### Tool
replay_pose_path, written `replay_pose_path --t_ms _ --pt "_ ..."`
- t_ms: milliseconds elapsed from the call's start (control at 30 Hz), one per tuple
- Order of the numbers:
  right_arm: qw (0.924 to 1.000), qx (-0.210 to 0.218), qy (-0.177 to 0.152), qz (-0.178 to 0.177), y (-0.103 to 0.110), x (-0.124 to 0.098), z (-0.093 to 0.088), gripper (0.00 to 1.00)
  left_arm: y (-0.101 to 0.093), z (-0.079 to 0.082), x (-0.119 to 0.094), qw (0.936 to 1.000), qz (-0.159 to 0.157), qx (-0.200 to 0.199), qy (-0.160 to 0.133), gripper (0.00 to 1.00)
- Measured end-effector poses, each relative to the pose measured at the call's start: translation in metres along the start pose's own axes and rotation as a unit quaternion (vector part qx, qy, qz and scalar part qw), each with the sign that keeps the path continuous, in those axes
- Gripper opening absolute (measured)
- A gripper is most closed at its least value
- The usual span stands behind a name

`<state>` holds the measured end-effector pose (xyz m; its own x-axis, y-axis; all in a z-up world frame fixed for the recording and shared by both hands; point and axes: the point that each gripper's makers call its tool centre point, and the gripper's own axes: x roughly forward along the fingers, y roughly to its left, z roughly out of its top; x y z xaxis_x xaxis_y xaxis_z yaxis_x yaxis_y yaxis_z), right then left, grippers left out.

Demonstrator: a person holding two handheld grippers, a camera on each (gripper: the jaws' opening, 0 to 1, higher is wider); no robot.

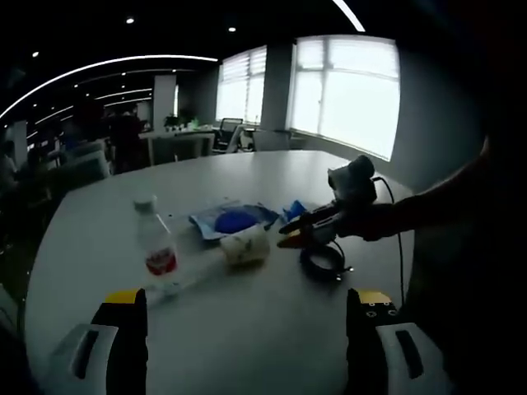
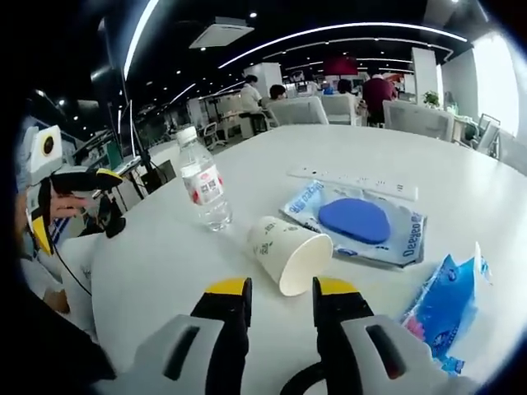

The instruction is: Arrange the tabletop items into an orderly group along one side of the table until the central work area is clear of visible clutter.

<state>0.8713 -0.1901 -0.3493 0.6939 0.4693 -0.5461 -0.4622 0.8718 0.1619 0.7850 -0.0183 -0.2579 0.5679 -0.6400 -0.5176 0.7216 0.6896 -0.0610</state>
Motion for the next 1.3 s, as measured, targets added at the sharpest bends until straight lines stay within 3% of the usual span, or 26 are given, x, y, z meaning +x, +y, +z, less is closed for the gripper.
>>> replay_pose_path --t_ms 933,1300 --pt "0.9977 0.061 0.001 0.027 0.004 0.030 -0.002 0.15 0.012 -0.014 -0.003 0.9996 0.014 -0.017 0.017 0.98" --pt "0.9976 0.056 0.000 0.040 0.009 0.032 -0.004 0.05 0.013 -0.019 -0.002 0.9994 0.017 -0.020 0.025 0.97"
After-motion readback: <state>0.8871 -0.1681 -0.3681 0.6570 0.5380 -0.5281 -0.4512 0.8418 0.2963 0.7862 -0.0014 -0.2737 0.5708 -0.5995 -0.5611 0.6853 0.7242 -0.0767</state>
